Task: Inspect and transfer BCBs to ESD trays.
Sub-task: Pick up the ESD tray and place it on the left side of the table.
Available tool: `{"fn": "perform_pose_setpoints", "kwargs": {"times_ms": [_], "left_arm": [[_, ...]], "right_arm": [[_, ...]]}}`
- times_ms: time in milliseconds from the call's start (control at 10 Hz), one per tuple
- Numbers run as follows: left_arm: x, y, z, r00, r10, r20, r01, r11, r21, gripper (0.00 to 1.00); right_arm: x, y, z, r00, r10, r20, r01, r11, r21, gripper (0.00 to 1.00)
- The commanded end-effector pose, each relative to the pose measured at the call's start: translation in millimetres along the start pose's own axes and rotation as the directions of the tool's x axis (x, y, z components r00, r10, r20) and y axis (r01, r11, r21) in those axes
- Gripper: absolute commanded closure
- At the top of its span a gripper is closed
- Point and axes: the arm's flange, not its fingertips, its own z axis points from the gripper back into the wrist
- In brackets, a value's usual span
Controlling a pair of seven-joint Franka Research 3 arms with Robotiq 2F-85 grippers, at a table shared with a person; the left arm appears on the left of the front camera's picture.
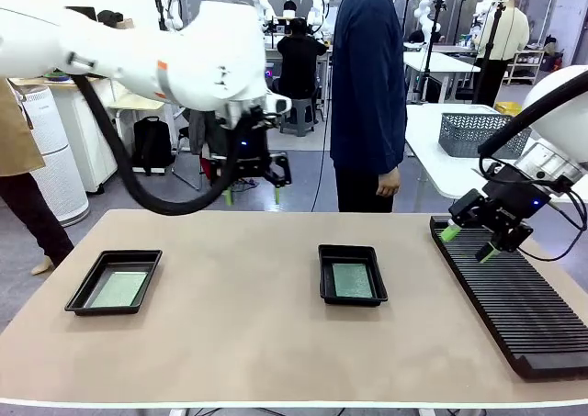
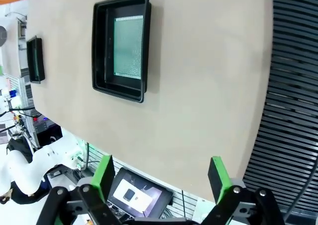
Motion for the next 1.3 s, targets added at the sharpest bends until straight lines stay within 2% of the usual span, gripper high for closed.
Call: {"fn": "perform_pose_setpoints", "kwargs": {"times_ms": [0, 700, 1200], "left_arm": [[13.7, -20.0, -19.7, 1.0, 0.009, 0.024, -0.009, 1.0, 0.008, 0.0], [22.6, -90.7, -110.1, 0.998, -0.047, 0.045, 0.047, 0.999, -0.021, 0.0], [5.5, -111.7, -150.7, 0.995, -0.091, 0.04, 0.091, 0.996, 0.021, 0.0]], "right_arm": [[4.2, 6.9, -4.4, 1.0, -0.019, 0.011, 0.019, 1.0, -0.013, 0.0], [4.2, 6.9, -4.4, 1.0, -0.019, 0.011, 0.019, 1.0, -0.013, 0.0], [4.2, 6.9, -4.4, 1.0, -0.019, 0.011, 0.019, 1.0, -0.013, 0.0]]}}
